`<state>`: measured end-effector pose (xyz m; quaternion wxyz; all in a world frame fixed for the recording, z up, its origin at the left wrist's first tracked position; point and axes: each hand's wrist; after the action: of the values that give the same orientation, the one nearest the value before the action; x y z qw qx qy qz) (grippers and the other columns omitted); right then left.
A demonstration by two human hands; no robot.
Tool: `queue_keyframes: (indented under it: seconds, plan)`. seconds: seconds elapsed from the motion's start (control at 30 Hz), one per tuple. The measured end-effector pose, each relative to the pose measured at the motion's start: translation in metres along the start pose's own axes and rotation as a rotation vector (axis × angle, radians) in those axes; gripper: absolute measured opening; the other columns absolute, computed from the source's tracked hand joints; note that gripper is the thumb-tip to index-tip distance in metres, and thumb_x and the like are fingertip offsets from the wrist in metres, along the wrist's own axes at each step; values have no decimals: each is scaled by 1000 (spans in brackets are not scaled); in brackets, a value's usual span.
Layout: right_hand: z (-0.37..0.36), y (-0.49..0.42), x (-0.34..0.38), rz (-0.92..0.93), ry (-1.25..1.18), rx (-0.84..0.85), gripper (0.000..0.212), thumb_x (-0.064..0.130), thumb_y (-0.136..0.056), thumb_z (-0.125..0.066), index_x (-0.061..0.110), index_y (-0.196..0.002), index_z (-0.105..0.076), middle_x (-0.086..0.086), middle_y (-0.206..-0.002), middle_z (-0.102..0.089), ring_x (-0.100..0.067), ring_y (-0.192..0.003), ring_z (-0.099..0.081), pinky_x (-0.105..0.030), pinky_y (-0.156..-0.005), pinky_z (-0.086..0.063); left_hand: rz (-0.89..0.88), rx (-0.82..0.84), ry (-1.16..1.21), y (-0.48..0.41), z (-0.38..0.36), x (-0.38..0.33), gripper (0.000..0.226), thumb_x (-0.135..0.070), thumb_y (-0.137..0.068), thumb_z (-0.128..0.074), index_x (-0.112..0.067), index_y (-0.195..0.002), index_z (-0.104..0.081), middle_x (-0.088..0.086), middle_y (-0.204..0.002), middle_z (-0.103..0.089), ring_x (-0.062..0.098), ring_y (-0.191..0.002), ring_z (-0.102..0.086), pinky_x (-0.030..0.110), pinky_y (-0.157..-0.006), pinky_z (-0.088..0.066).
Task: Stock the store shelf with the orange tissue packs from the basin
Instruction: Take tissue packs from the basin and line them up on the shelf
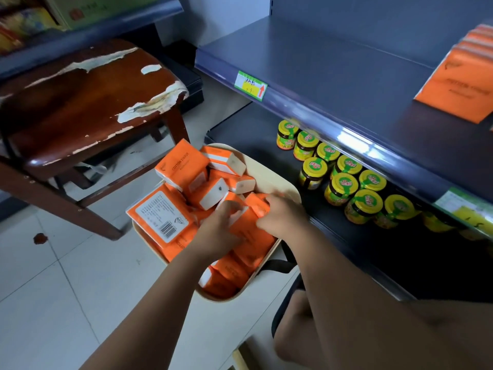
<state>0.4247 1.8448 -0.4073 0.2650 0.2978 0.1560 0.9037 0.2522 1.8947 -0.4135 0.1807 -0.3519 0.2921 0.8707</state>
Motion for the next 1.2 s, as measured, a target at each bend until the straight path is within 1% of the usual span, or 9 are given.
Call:
queue_keyframes:
  seconds: [0.1, 0.2, 0.37, 0.43, 0.53, 0.7, 0.9, 1.07, 1.2]
  plan:
    - [15, 8, 0, 4, -390, -96, 21, 30, -68, -67, 19, -86, -63, 1, -85, -64, -21, -80, -64, -30, -69, -54, 8, -206, 304, 8, 10, -1, 63, -1, -80, -77, -34, -128, -55, -4, -116, -58, 14, -89, -66, 34, -67, -63]
    - [35, 16, 1, -72, -717, -133, 15, 14, -83, -71, 18, -96, -64, 0, -89, -69, -16, -79, -69, -21, -58, -51, 80, -350, 663, 8, 20, -6, 58, -6, -76, -86, -23, -125, -61, 5, -115, -70, 26, -97, -73, 43, -73, -63]
    - [60, 30, 4, -54, -910, -158, 61, 18, -82, -77, 40, -132, -48, -3, -105, -69, -25, -94, -73, -42, -85, -59, 109, -379, 1008, 16, 41, -33, 32, -15, -80, -87, -6, -108, -73, 16, -100, -79, 33, -92, -77, 48, -80, -63]
    - [69, 41, 9, 17, -894, -168, 60, 19, -84, -71, 51, -131, -50, -8, -106, -69, -29, -92, -72, -39, -74, -60, 72, -382, 1031, 22, 46, -48, 24, -16, -81, -86, -10, -100, -74, 15, -94, -78, 29, -83, -76, 46, -77, -63]
    - [83, 58, 14, 72, -908, -234, 25, 16, -96, -59, 36, -101, -73, -1, -102, -68, -22, -86, -66, -26, -52, -55, -17, -378, 1009, 30, 52, -71, 13, -16, -88, -81, -20, -92, -69, 4, -79, -75, 14, -62, -71, 30, -56, -57]
    - [119, 84, 19, -90, -1166, -228, 18, 10, -92, -64, 16, -99, -79, -8, -107, -72, -32, -104, -69, -47, -79, -63, -114, -271, 899, 40, 61, -109, 16, -26, -93, -76, -21, -108, -70, 2, -86, -75, 13, -65, -70, 28, -52, -56]
    - [167, 126, 2, 44, -1160, 31, 72, -29, -79, -20, 13, -107, -71, -19, -118, -71, -33, -107, -70, -41, -82, -61, -178, -176, 817, 49, 79, -147, 27, -26, -76, -74, -17, -101, -71, 12, -87, -72, 29, -79, -68, 48, -73, -55]
    - [208, 166, -18, 184, -995, 61, 77, -36, -72, -38, 14, -121, -68, -23, -136, -63, -34, -130, -59, -46, -106, -46, -291, -86, 797, 64, 73, -185, 9, -15, -83, -69, -16, -90, -64, 0, -64, -65, 19, -60, -61, 30, -62, -52]
    - [221, 197, -60, 254, -986, 78, 81, -21, -62, -66, 8, -137, -59, -23, -135, -64, -32, -127, -62, -46, -106, -50, -360, 11, 759, 70, 45, -219, 14, -6, -94, -62, -19, -94, -66, -2, -73, -69, 15, -61, -64, 27, -57, -51]
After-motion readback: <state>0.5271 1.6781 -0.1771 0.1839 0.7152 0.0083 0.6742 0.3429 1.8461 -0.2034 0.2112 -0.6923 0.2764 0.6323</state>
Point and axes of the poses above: each hand's wrist, its own y-axis away from the middle knuckle, its own z-axis out of the back of the hand, x = y × z
